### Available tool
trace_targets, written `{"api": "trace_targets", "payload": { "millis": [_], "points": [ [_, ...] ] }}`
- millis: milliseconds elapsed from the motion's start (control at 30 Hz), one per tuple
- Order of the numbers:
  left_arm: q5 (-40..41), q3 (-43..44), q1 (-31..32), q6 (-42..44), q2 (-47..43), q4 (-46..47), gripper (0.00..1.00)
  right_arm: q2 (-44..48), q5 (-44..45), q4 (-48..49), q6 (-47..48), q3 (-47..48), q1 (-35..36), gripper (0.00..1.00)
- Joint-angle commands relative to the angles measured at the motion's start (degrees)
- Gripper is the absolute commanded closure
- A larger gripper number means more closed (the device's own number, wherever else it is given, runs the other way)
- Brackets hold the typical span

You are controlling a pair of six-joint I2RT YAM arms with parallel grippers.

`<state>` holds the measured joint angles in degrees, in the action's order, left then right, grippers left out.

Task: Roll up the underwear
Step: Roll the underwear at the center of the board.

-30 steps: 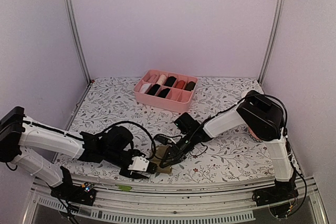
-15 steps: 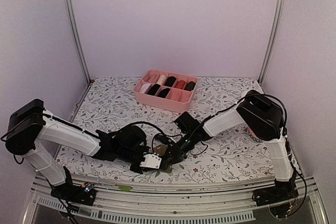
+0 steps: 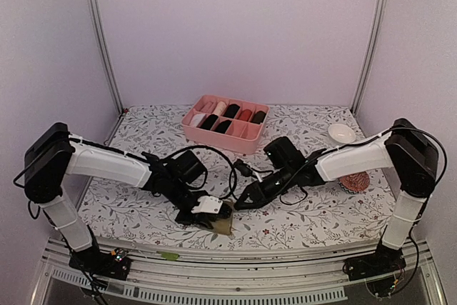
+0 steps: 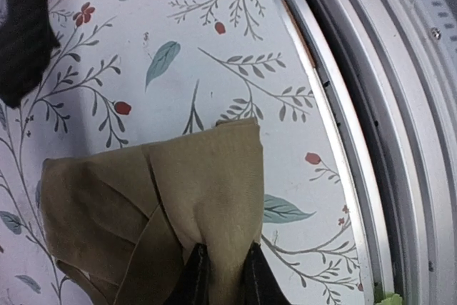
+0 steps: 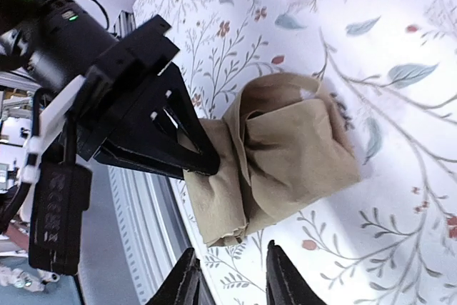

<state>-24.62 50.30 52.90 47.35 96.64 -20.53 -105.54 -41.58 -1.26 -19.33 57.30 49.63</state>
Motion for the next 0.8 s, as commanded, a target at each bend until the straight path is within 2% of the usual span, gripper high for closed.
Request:
{"api": "trace_targets", "payload": {
  "millis": [0,100,300,533,767],
  "points": [
    [-13.87,9.44,-5.98,1.69,7.65,-18.85,1.00,7.74,12.52,-0.90,6.20,-5.59,0.77,0.65],
    [-17.33,16.15,-8.47,2.85,14.32,-26.34,1.00,11.99,18.23,-1.57,8.68,-8.70,4.23,0.58],
    [-21.02,24.11,-12.26,5.11,25.41,-34.34,1.00,12.65,27.72,-2.96,12.24,-7.65,13.21,0.51],
    [-22.91,29.05,-15.24,7.13,31.59,-39.11,1.00,5.96,32.42,-2.31,17.27,-0.05,17.62,0.48],
    [-24.23,31.60,-16.49,7.67,34.33,-41.04,1.00,-3.70,33.92,-4.08,26.77,9.13,19.38,0.48]
  ]
}}
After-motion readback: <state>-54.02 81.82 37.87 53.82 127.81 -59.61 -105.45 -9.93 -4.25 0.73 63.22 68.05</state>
